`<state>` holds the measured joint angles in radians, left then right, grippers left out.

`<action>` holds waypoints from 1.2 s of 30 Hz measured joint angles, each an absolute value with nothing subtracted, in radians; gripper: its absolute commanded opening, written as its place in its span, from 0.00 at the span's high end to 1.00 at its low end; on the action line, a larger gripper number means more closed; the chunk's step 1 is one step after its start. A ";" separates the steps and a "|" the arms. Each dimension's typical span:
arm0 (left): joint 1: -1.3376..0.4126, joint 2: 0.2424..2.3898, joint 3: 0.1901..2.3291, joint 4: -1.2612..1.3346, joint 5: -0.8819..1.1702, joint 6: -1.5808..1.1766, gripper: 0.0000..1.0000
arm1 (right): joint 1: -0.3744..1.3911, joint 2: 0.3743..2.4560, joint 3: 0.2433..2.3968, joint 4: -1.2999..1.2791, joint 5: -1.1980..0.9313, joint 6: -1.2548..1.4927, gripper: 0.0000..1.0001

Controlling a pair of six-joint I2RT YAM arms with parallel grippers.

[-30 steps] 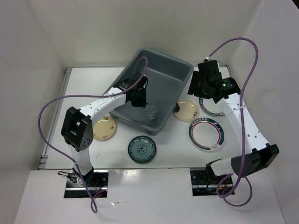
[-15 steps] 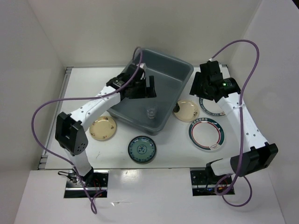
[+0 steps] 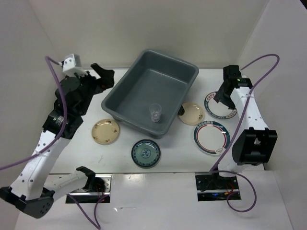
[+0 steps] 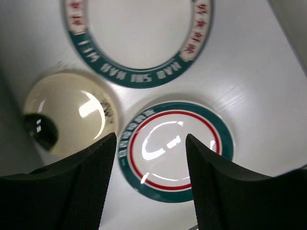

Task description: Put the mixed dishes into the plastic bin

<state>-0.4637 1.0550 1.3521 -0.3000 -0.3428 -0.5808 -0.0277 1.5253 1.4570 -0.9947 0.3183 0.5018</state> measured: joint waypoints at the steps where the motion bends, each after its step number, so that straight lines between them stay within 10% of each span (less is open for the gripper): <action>1: -0.429 1.029 1.325 -0.289 -0.349 -0.582 0.00 | -0.050 1.533 1.448 -0.994 0.325 0.506 0.36; 12: -0.317 1.063 1.023 -0.332 -0.151 -0.674 0.00 | -0.317 1.676 1.321 -0.941 0.286 0.584 0.43; 36: -0.316 1.031 1.023 -0.313 -0.161 -0.598 0.00 | -0.312 1.749 1.156 -0.662 0.103 0.899 0.50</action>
